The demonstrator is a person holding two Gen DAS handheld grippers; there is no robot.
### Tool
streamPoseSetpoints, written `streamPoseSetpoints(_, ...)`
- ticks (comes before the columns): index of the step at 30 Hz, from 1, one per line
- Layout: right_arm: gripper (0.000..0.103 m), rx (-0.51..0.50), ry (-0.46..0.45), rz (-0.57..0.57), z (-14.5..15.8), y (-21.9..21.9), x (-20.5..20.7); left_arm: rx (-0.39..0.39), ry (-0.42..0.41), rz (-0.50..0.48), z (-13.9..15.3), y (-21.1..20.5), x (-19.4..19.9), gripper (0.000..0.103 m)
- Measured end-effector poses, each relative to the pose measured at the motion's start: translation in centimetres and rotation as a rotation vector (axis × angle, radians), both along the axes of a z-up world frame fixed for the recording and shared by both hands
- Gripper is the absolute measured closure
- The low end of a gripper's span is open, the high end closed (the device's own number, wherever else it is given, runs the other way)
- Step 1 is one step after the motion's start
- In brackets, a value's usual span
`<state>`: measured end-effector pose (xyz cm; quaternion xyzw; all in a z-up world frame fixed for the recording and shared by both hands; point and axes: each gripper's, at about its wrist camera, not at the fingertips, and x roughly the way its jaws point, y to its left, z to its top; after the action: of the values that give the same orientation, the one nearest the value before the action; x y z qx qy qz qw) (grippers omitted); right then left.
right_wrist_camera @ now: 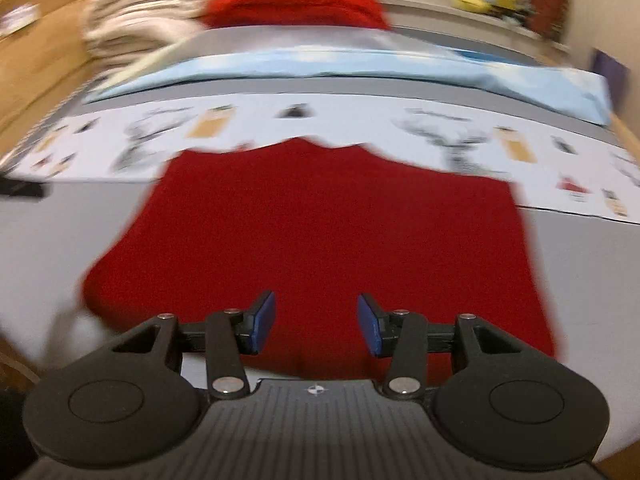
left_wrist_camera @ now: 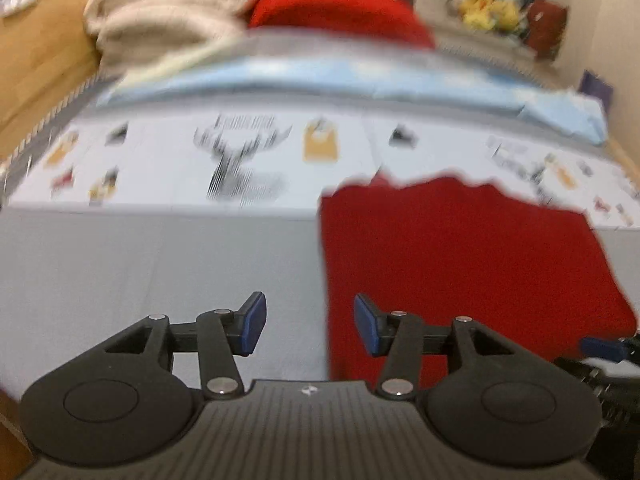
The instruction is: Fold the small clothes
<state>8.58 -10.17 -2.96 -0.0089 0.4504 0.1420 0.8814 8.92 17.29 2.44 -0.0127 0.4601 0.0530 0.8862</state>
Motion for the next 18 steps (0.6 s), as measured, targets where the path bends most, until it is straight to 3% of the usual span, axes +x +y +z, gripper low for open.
streamPoseSetpoints(4,0.072,0.006,-0.018,0.163,-1.0,6.0,-0.8,-0.003,-0.026,0.057,0.4,2.6,-0.1,0.050)
streamPoseSetpoints(9,0.073,-0.001,-0.076,0.294,-1.6,11.6,-0.8,-0.037,0.009,0.084,-0.1,4.6,-0.6,0.049)
streamPoseSetpoints(11,0.071,-0.027,-0.089,0.315,-1.9,13.7,-0.8,-0.058,0.016,0.097,-0.2,5.5,-0.9,0.050)
streamPoseSetpoints(15,0.053,-0.059,-0.078,0.336,-2.9,16.2,-0.4,-0.075,0.020,0.126,-0.6,7.1,-0.6,0.050)
streamPoseSetpoints(18,0.047,-0.101,-0.060,0.368,-4.4,18.6,-0.4,-0.106,0.021,0.150,-0.6,8.2,-0.6,0.050)
